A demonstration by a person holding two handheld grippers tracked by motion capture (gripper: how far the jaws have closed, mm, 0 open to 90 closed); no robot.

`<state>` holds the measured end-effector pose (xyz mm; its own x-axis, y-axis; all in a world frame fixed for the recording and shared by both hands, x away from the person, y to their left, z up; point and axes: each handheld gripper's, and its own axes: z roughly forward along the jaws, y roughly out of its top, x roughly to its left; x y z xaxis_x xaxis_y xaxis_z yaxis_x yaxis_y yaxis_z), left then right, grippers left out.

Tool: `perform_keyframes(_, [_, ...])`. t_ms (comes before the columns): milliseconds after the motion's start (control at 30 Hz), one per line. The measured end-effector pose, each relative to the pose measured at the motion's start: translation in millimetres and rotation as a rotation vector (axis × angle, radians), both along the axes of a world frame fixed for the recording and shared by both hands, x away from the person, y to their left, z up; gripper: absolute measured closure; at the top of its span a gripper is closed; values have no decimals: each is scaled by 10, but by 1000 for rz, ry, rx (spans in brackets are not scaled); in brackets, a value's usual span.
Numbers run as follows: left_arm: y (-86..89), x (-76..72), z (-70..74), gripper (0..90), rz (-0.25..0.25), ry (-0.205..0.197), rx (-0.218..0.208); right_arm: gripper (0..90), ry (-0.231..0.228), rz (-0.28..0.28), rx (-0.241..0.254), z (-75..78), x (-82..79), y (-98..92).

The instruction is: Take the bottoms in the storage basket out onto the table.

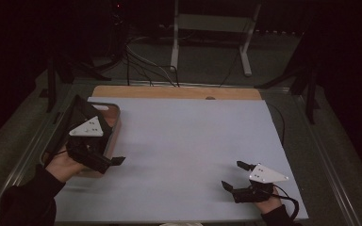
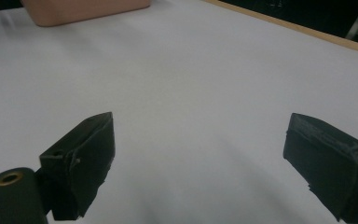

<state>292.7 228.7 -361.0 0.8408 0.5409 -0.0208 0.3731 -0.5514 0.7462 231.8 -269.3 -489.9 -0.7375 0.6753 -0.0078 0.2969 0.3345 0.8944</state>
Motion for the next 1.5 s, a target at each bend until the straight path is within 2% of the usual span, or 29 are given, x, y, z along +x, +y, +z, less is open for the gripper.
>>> perform_keyframes(267, [73, 104, 37, 3, 50, -3, 2, 92, -3, -2, -1, 3, -4, 5])
perform_keyframes(400, [117, 184, 43, 2, 93, -5, 21, 92, -4, -1, -6, 0, -4, 13])
perform_keyframes(567, [181, 284, 66, 2, 133, -5, 23, 92, 2, 1, -1, -1, -3, 16])
perform_keyframes(633, [203, 321, 81, 2, 171, -13, 35, 92, 2, 2, 2, 1, -5, 18])
perform_keyframes(700, [239, 358, 96, 2, 188, -11, 29, 92, 3, 2, -1, 0, -7, 23])
perform_keyframes(767, [276, 393, 101, 2, 226, -17, 32, 92, 3, 5, -3, -1, -8, 27])
perform_keyframes(1067, [514, 620, 58, 2, 482, -25, 9, 92, 7, 10, -1, -6, -8, 29])
perform_keyframes(1100, [514, 620, 58, 2, 482, -25, 9, 92, 6, 11, -2, -8, -6, 30])
perform_keyframes(1133, [560, 694, 40, 2, 544, -28, 0, 92, 6, 12, -2, -9, -7, 33])
perform_keyframes(1167, [572, 726, 28, 2, 569, -26, -1, 92, 6, 12, -2, -9, -7, 34])
perform_keyframes(1233, [582, 780, 0, 2, 589, -22, 4, 92, 5, 11, -2, -5, -12, 31])
perform_keyframes(1300, [582, 780, 0, 2, 589, -22, 4, 92, 5, 9, 0, -4, -13, 28])
perform_keyframes(1333, [582, 859, -58, 2, 641, -15, 34, 92, 5, 7, 3, -5, -11, 22])
perform_keyframes(1467, [612, 952, -147, 3, 699, 23, 38, 92, 10, 9, 2, -10, -9, 22])
perform_keyframes(1500, [625, 975, -176, 3, 728, 32, 52, 92, 9, 9, -1, -9, -11, 23])
